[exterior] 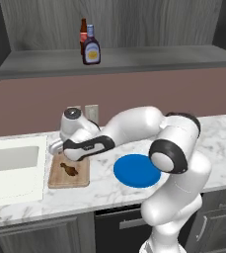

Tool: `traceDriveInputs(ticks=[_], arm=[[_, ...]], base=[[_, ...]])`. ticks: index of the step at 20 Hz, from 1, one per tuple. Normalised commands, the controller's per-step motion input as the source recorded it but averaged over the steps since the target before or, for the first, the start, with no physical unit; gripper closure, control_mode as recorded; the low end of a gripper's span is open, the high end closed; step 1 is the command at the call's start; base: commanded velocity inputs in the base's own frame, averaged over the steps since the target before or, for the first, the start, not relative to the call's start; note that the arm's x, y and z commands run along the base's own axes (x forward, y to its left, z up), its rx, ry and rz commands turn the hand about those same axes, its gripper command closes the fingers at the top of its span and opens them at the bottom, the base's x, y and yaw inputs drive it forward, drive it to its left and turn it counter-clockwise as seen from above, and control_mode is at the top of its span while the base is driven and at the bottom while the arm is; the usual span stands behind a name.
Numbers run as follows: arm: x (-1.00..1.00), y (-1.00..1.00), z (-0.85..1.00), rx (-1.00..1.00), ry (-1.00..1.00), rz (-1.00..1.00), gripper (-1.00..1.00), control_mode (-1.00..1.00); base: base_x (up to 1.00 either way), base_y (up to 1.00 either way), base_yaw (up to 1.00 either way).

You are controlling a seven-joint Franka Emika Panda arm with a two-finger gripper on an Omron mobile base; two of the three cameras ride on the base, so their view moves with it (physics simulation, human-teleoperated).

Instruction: Pick the chicken drumstick from the plate and place it on the cutting board. Then pick the condiment bottle from the cabinet and place it next to the cutting board.

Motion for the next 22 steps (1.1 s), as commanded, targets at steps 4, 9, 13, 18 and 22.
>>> traceDriveInputs(ticks=[4,9,13,18,22], arm=[[-0.20,-0.23,0.26,0.07,-0.08,0.01,-1.00,-1.00],[-0.26,-0.26,0.21,0.07,-0.08,0.01,-1.00,-1.00],[-0.25,-0.30,0.21,0.07,-0.07,0.01,-1.00,-1.00],[-0.27,-0.31,0.27,0.07,-0.07,0.03,-1.00,-1.00],[-0.28,-0.33,0.25,0.04,-0.07,0.06,-1.00,-1.00]], base=[[0.00,0.00,0.00],[0.00,0.00,0.00],[0.00,0.00,0.00],[0.00,0.00,0.00],[0.00,0.00,0.00]])
